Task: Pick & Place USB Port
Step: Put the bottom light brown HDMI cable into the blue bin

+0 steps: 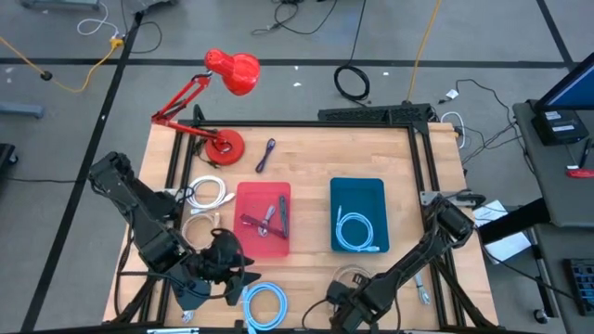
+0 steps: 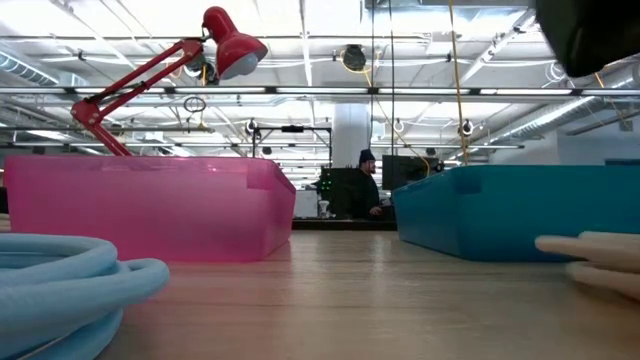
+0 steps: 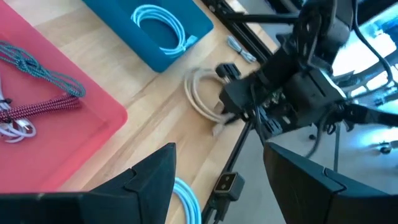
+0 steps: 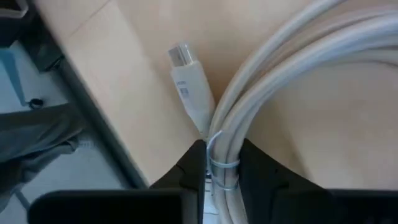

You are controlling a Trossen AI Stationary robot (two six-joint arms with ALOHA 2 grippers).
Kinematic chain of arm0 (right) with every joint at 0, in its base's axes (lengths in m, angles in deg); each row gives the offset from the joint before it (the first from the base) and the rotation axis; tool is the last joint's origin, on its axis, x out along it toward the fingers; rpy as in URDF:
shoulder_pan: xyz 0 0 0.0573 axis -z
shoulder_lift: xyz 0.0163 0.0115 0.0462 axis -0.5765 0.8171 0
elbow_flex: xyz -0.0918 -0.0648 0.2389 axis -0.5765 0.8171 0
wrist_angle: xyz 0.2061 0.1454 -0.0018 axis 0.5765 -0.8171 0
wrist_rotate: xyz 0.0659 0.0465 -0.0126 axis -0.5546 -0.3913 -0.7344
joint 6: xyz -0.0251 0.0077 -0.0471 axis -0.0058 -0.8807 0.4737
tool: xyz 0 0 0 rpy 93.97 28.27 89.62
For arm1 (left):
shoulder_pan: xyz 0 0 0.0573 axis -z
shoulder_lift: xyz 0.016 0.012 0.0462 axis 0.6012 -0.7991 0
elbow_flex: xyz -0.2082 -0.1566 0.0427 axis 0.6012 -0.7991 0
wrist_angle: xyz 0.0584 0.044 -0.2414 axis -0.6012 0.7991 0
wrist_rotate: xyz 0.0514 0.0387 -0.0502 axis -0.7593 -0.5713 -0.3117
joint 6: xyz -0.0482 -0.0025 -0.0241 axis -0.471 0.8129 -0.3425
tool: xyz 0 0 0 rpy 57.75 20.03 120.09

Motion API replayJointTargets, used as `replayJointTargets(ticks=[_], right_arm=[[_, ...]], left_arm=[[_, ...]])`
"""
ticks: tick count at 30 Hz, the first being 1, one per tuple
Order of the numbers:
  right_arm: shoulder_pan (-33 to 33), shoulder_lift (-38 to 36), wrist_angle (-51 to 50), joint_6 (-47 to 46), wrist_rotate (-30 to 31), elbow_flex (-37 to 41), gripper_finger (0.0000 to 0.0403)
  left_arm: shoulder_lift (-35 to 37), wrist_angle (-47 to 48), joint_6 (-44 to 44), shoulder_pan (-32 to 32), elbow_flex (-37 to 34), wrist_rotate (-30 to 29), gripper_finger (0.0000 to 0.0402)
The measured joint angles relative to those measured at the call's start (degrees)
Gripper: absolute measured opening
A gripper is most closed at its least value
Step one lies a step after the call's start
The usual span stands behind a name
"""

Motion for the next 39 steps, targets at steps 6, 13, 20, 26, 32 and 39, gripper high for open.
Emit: replayJointTargets(ticks=[6, 13, 20, 26, 32, 39], right_arm=[[-0.63, -4.02, -2.93, -3.95, 2.83, -3.29, 0.0052], [-0.97, -8.02, -5.31, -2.93, 9.46, -10.27, 0.0052], [1.23, -12.10, -22.23, -2.97, 16.53, -17.87, 0.0052], [11.58, -16.21, -37.58, 0.76, 20.58, -18.72, 0.0052], [27.32, -18.69, -38.09, 11.50, 17.41, -11.44, 0.0052], [39.04, -23.19, -29.94, 15.05, 11.54, 2.24, 0.0052]], left_arm=[[0.00, -0.51, -0.95, 0.22, 0.00, -1.93, 0.0246], [0.00, -1.23, -0.93, 0.23, 0.00, -2.49, 0.0246], [0.02, -1.19, -0.19, -0.11, 0.00, -3.06, 0.0246], [0.37, -0.38, 2.90, -2.38, 0.00, 0.20, 0.0246], [3.45, 1.95, 8.52, -5.27, 0.00, 3.50, 0.0246], [9.76, 5.43, 12.67, -5.15, 0.00, 2.17, 0.0246]])
